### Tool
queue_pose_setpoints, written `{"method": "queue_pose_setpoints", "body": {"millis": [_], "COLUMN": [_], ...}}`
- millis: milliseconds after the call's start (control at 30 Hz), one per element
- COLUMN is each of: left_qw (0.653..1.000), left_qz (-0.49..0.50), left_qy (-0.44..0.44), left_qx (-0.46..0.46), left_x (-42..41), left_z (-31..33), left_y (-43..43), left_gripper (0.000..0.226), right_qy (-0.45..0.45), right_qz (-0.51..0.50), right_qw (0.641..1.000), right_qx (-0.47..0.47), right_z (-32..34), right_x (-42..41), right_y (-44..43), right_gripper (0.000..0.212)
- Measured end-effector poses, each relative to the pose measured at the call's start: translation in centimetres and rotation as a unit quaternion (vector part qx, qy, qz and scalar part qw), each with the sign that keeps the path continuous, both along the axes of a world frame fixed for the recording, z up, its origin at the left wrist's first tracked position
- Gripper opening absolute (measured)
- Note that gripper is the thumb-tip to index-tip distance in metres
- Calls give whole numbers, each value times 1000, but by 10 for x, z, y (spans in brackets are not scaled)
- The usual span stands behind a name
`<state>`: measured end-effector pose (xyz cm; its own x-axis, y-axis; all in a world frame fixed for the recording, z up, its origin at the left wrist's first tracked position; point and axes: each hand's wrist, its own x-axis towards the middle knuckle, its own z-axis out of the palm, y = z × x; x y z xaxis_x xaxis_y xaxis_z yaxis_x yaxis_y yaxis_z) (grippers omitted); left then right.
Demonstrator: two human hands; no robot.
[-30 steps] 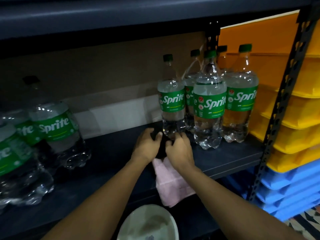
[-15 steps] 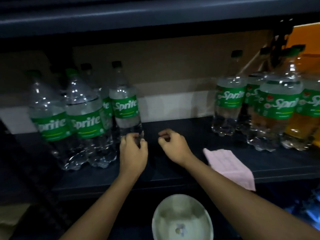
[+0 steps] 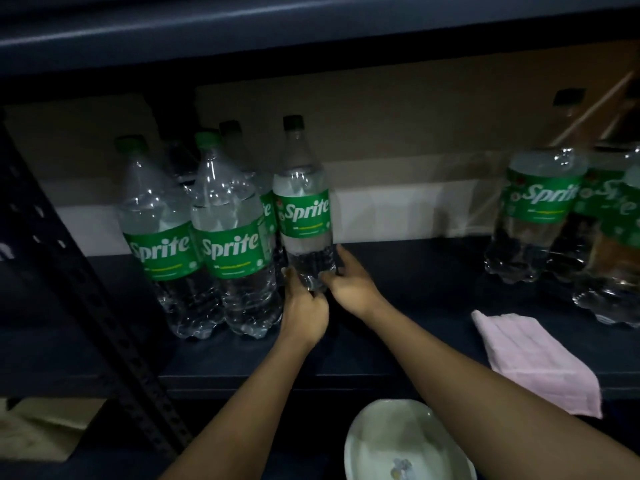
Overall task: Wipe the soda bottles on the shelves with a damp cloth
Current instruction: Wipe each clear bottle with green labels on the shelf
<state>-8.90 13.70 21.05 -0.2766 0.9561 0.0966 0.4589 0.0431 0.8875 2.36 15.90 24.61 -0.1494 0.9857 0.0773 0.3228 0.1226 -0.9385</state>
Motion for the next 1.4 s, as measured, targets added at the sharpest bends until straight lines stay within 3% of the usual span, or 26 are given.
{"method": "queue_pose_setpoints", "body": {"millis": [233,467,800,933,1067,1167,1267,1400], "left_qw": [999,1000,996,995,992,987,985,983], "left_qz": [26,21,-48,-73,-117,-142,-146,-155], "left_qy": [-39,-13,-69,-35,-17,-56,-79,-88], "left_qx": [12,-8,38,59,39,42,44,39], "left_x": [0,33,69,72,74,81,85,88], "left_z": [6,8,1,1,0,-3,-4,-2], "left_y": [-4,-32,-81,-86,-85,-83,-81,-80], "left_gripper": [52,77,49,65,61,54,57,60], "right_qy": [56,29,8,21,6,-52,-211,-433], "right_qz": [-15,-48,-69,-72,-56,-69,-183,-172], "right_qw": [998,998,997,997,998,992,946,885], "right_qx": [-21,-1,22,20,33,88,166,29], "right_z": [-9,-12,-23,-24,-27,-30,-35,-49], "right_x": [-3,44,108,121,135,151,171,194], "right_y": [2,-34,-91,-105,-115,-117,-108,-99], "right_gripper": [35,53,55,64,45,48,56,82]}}
